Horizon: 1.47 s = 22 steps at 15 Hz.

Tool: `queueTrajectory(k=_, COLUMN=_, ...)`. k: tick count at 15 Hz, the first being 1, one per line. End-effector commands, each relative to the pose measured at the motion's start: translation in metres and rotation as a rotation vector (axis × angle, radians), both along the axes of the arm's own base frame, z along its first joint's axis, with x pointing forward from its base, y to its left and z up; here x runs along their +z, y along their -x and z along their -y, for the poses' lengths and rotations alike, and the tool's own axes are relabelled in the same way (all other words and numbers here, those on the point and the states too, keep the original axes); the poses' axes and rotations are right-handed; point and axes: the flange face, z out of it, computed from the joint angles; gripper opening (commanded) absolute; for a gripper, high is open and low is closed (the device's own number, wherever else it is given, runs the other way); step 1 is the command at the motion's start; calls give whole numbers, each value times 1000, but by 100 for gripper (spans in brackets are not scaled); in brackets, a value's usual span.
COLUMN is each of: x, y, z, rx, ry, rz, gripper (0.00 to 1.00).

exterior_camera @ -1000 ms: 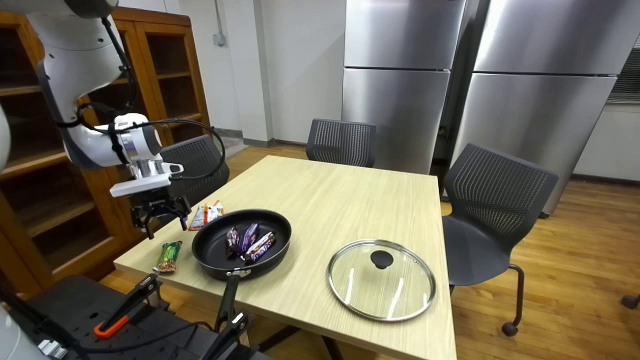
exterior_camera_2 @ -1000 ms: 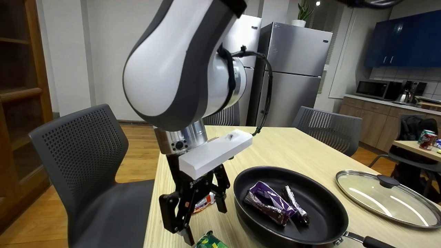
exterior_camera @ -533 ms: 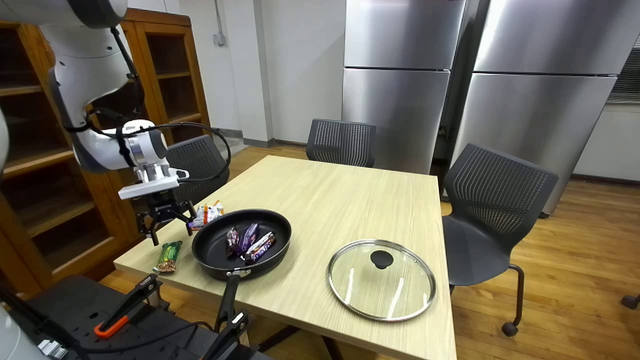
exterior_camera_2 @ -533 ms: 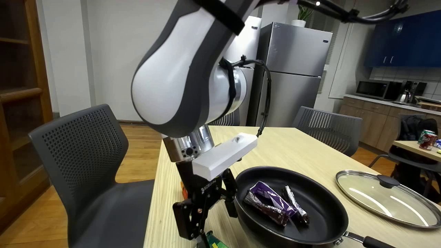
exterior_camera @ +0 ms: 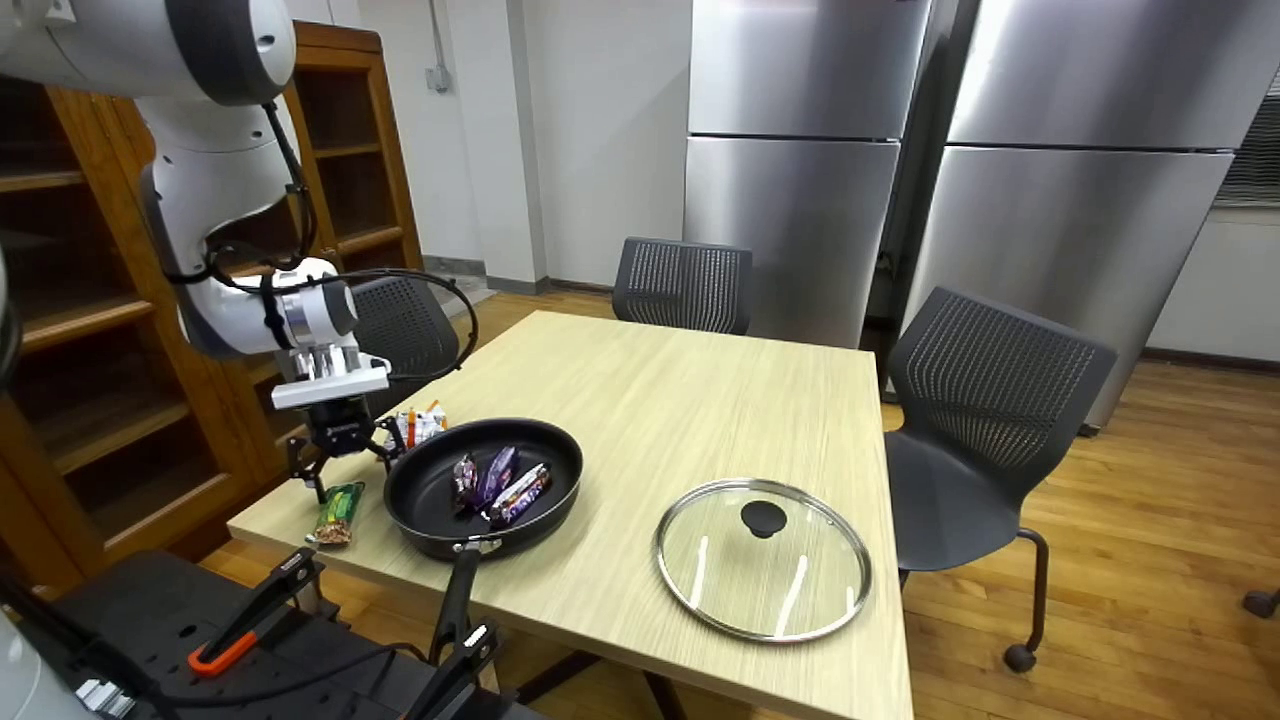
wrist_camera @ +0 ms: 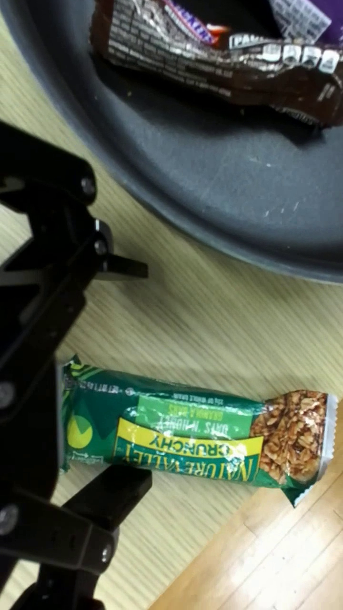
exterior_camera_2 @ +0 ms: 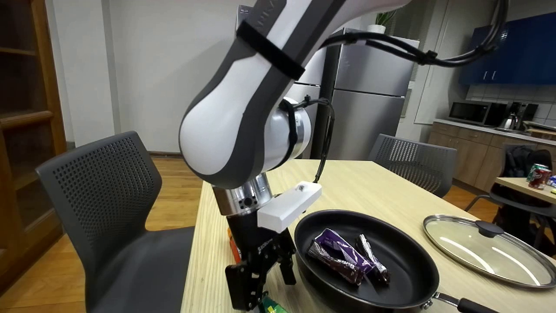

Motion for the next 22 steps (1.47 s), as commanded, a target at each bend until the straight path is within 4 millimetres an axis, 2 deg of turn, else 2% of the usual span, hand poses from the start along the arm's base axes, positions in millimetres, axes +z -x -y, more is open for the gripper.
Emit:
queueTrajectory(k=1, x=1, y=-3, z=-10, rx=44, ry=-21, rz=-53, gripper=100)
queueTrajectory(k=8, x=8, y=6, z=-14, rx=46, ry=15, rz=-88, gripper=100)
queueTrajectory(k=9, x=8, y=7, z=-14, rx=42, ry=16, rz=-93, gripper=75)
queueTrajectory(k=10, x=7, y=6, z=-14, rx=43, ry=17, rz=-96, gripper=74)
queueTrajectory(k=11, x=6, y=6, z=-14, rx=45, ry=19, rz=-99, gripper=68)
queueTrajectory(k=17, x=4, y=0, z=-11, rx=56, ry=16, rz=-115, gripper=19)
queueTrajectory(k=18, x=4, y=-1, z=-11, rx=57, ry=14, rz=-116, gripper=14)
queueTrajectory(k=22, x=3, y=-8, z=-6, rx=72, ry=2, rz=-126, gripper=14)
